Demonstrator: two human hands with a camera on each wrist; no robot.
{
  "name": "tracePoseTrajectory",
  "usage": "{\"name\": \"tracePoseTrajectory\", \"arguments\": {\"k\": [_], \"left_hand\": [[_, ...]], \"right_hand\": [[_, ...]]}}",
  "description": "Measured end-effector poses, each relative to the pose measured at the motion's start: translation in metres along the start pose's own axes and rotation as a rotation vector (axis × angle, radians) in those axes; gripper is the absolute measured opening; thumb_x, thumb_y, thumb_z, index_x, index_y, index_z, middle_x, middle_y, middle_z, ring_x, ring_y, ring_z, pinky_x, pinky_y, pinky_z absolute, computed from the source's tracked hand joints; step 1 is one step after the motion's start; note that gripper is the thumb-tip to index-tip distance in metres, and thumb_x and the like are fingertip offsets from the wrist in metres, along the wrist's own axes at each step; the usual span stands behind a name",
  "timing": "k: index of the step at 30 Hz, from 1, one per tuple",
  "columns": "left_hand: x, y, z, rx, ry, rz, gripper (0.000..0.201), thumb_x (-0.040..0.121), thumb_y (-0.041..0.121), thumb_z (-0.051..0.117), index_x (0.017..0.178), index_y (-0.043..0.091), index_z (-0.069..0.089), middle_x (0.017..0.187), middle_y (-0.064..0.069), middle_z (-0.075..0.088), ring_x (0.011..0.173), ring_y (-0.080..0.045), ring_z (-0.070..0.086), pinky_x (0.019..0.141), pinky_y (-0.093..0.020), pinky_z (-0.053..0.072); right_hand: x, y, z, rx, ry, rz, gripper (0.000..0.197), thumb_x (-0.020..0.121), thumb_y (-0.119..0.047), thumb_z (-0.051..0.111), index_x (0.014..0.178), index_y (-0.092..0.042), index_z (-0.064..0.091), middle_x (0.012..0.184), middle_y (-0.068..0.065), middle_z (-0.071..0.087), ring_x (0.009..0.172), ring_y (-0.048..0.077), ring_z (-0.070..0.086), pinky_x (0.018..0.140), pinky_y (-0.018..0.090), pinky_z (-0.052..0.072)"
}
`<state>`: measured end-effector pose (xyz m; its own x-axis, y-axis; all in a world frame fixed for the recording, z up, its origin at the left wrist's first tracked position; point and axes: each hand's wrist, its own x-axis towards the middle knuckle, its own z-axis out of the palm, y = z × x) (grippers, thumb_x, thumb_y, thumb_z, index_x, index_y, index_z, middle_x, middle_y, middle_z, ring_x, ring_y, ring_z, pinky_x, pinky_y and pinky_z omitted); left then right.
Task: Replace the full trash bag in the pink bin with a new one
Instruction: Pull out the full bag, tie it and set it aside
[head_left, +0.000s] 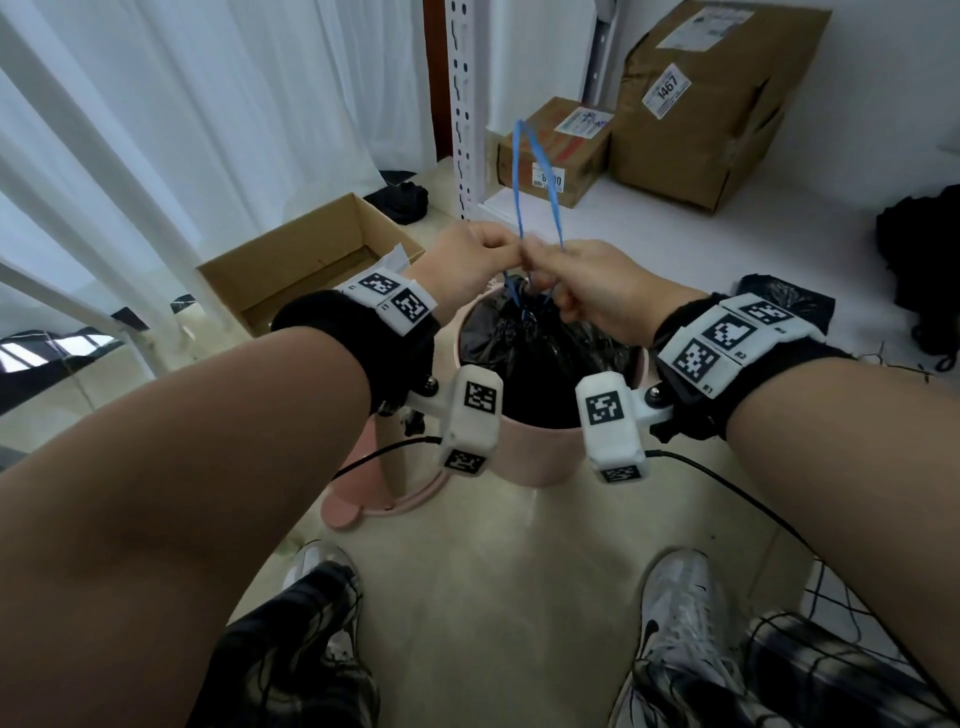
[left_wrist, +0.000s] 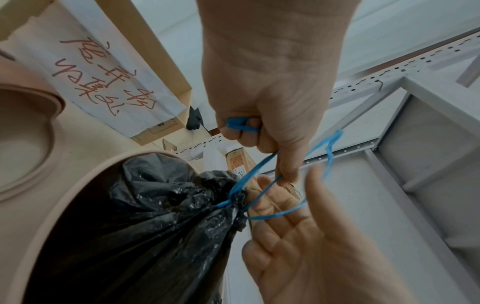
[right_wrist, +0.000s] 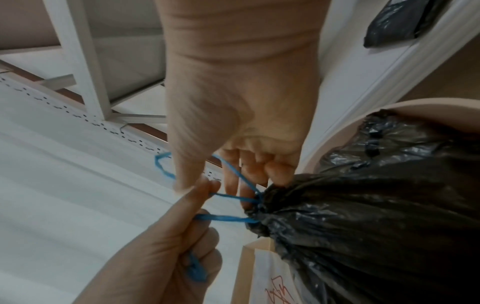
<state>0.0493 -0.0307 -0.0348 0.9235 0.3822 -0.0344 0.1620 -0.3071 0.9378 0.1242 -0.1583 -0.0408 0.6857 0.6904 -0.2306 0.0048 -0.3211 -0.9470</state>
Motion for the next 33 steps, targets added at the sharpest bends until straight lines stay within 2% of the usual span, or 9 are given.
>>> {"name": "tracePoseTrajectory", "arguments": {"k": [2,5,8,13,20,22,25,29,33], "left_hand": [[0.001,-0.003,-0.001,-0.007,0.019,-0.018,0.023,0.089,0.016,0.062,0.066,0.017,0.06,0.057,0.011,0.058,0.053,0.002,0.047,0.054,-0.01,0.036],[-0.002,0.001,-0.002,-0.011,0.031,-0.031,0.022,0.091,0.018,0.06,0.069,0.016,0.059,0.043,0.014,0.052,0.041,0.002,0.043,0.045,-0.007,0.03],[-0.004,0.003,-0.002,-0.021,0.026,-0.028,0.021,0.092,0.015,0.058,0.071,0.013,0.059,0.035,0.016,0.049,0.034,0.006,0.043,0.04,-0.003,0.028],[0.001,0.003,0.0,0.047,0.061,-0.015,0.022,0.088,0.025,0.063,0.072,0.018,0.05,0.067,0.002,0.047,0.059,-0.009,0.042,0.056,-0.021,0.033],[0.003,0.012,0.001,-0.097,0.022,0.088,0.023,0.089,0.006,0.061,0.073,0.013,0.045,0.059,-0.006,0.057,0.044,-0.002,0.052,0.054,-0.013,0.044],[0.003,0.017,0.0,-0.11,0.006,0.138,0.018,0.089,0.009,0.06,0.076,0.014,0.05,0.064,-0.005,0.062,0.054,-0.004,0.057,0.064,-0.015,0.047],[0.001,0.022,-0.001,-0.153,-0.013,0.133,0.005,0.093,0.022,0.057,0.092,0.018,0.052,0.088,-0.007,0.067,0.078,-0.003,0.064,0.072,-0.013,0.047],[0.006,0.004,0.0,0.06,0.065,0.061,0.038,0.089,0.037,0.059,0.114,0.016,0.039,0.121,-0.011,0.052,0.107,-0.016,0.054,0.084,-0.019,0.042],[0.006,-0.004,0.0,0.478,-0.067,0.119,0.038,0.095,0.037,0.05,0.107,0.001,0.054,0.104,-0.013,0.059,0.094,-0.018,0.053,0.077,-0.024,0.037]], "right_hand": [[0.0,0.004,-0.002,0.004,-0.065,-0.026,0.007,0.089,-0.016,0.063,0.083,-0.02,0.059,0.075,0.001,0.054,0.059,0.01,0.045,0.05,0.018,0.039],[0.002,0.008,-0.003,0.01,-0.102,-0.042,0.019,0.086,0.003,0.059,0.087,-0.016,0.06,0.078,0.002,0.057,0.067,0.009,0.054,0.051,0.012,0.047],[0.0,0.007,-0.001,-0.066,-0.104,-0.087,0.018,0.09,-0.003,0.056,0.077,-0.015,0.06,0.075,0.003,0.058,0.052,0.003,0.05,0.048,0.012,0.042],[0.003,0.005,0.005,-0.082,0.071,-0.081,0.029,0.097,-0.015,0.046,0.07,-0.01,0.055,0.054,0.003,0.051,0.034,0.005,0.038,0.04,0.019,0.031],[0.004,-0.01,0.017,-0.627,-0.063,-0.073,0.024,0.092,-0.019,0.049,0.095,0.003,0.059,0.075,0.008,0.051,0.07,0.022,0.049,0.06,0.028,0.039],[0.004,-0.01,0.019,-0.729,-0.05,-0.151,0.029,0.094,-0.028,0.051,0.082,-0.004,0.059,0.07,0.002,0.051,0.068,0.016,0.049,0.056,0.014,0.037],[0.005,-0.006,0.016,-0.601,0.033,-0.171,0.047,0.101,-0.03,0.037,0.083,-0.001,0.07,0.067,-0.001,0.057,0.062,0.009,0.049,0.054,0.005,0.035],[0.001,-0.006,0.008,-0.342,0.053,-0.082,0.054,0.101,-0.037,0.033,0.088,-0.001,0.07,0.055,-0.008,0.055,0.041,0.0,0.046,0.042,0.01,0.032],[0.005,-0.003,0.004,-0.212,0.059,0.028,0.045,0.1,-0.035,0.037,0.088,0.0,0.063,0.052,-0.004,0.042,0.046,0.01,0.033,0.043,0.021,0.026]]}}
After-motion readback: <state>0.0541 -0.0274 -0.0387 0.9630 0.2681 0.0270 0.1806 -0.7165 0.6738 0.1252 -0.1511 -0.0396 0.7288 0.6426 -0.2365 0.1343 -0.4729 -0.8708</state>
